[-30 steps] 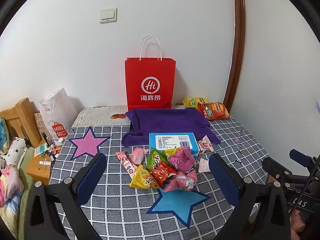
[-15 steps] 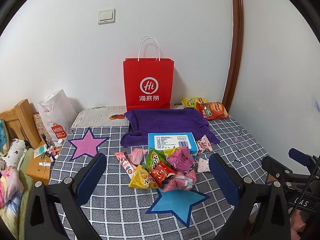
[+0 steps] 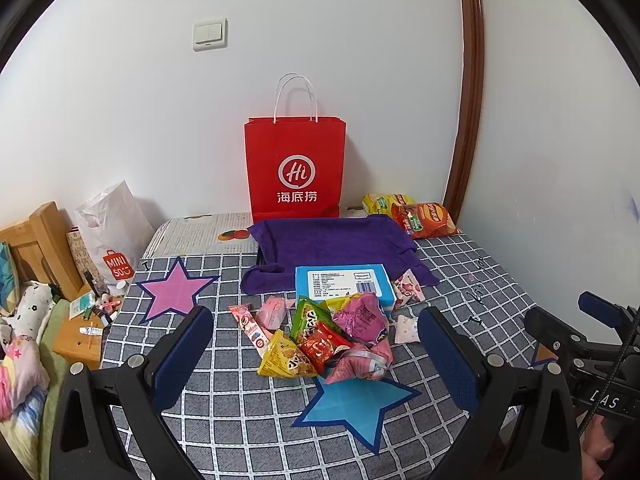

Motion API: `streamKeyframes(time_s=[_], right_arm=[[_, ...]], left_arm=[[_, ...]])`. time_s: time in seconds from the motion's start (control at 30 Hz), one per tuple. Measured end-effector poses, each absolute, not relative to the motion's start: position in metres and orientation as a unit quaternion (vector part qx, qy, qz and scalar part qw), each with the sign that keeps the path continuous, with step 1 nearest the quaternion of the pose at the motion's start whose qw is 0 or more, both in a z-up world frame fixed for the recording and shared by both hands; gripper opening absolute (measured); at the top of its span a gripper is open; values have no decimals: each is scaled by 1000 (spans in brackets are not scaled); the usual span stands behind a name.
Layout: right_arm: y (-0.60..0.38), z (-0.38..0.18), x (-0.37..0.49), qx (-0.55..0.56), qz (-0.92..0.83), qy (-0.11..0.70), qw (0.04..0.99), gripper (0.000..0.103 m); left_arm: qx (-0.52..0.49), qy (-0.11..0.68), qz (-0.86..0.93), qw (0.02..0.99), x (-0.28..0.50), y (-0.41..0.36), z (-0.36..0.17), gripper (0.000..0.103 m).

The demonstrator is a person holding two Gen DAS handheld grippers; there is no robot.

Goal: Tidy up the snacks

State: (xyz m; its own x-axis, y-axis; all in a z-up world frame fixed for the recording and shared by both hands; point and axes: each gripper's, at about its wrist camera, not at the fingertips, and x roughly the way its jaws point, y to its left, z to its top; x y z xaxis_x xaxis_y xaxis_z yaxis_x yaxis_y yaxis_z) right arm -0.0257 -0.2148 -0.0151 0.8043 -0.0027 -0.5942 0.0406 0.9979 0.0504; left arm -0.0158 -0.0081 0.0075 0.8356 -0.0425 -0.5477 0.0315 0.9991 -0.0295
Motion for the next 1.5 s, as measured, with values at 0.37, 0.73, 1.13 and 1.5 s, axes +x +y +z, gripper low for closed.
streamKeyframes(time_s=[0.37, 0.73, 1.13, 1.5], right_arm=[[-214, -14, -26, 29, -12, 310, 950, 102], [-211, -14, -27, 23, -10, 307, 951, 102], [-210, -14, -29, 24, -9, 305, 952, 102], [-210, -14, -30, 23, -9, 304, 952, 102]], left_arm=[[-8, 286, -20, 958, -16, -9, 8, 103], [-8, 286, -20, 958, -16, -10, 8, 103], [-7, 286, -20, 958, -16, -10, 8, 103], [-8, 286, -20, 958, -16, -10, 8, 103]])
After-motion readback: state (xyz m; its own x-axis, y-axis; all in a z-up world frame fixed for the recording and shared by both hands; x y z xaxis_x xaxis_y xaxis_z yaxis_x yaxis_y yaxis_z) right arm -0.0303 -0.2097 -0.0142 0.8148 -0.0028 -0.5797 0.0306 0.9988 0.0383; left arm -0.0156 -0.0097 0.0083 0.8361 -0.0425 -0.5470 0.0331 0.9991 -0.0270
